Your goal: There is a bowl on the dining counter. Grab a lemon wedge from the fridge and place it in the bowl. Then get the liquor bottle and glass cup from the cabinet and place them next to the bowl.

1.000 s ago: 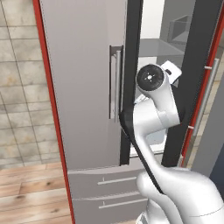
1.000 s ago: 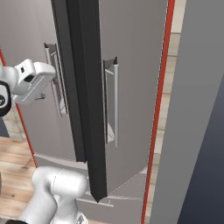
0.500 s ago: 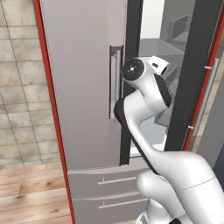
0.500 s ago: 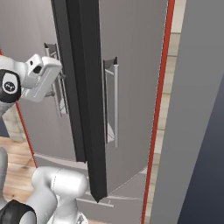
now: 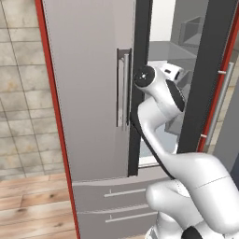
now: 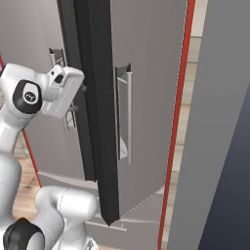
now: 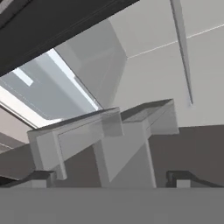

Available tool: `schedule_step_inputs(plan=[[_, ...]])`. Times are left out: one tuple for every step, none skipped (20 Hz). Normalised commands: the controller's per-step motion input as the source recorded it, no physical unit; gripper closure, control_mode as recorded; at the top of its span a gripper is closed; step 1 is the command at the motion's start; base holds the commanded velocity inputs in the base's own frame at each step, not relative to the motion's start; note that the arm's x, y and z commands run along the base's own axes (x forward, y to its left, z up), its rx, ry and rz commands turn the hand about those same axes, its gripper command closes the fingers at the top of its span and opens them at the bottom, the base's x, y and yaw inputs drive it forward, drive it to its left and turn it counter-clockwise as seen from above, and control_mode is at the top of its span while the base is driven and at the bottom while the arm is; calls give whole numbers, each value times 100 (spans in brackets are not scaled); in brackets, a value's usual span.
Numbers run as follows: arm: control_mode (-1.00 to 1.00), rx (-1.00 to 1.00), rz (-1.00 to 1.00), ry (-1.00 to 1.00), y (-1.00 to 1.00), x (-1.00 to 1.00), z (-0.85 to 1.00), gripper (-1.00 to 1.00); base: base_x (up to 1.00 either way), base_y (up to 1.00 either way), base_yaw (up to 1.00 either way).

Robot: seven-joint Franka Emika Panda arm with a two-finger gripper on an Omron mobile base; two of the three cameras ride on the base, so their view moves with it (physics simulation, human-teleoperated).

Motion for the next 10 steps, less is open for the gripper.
schedule_step_inputs(plan=[[-100,-7,3,5,-43,16,-19,-100,0,0,0],[-100,-6,3,5,-41,15,-19,-100,0,0,0],[-100,-6,4,4,-39,16,-19,-100,0,0,0],[-100,-6,5,5,-41,16,-19,-100,0,0,0],[-100,-5,5,4,-41,14,-19,-100,0,0,0],[-100,-5,6,4,-44,11,-20,-100,0,0,0],[-100,-5,6,3,-45,4,-18,-100,0,0,0],[-100,-5,6,1,-49,0,-15,-100,0,0,0],[-100,-5,6,0,-53,0,-10,-100,0,0,0],[-100,-6,6,0,-54,0,-6,-100,0,0,0]])
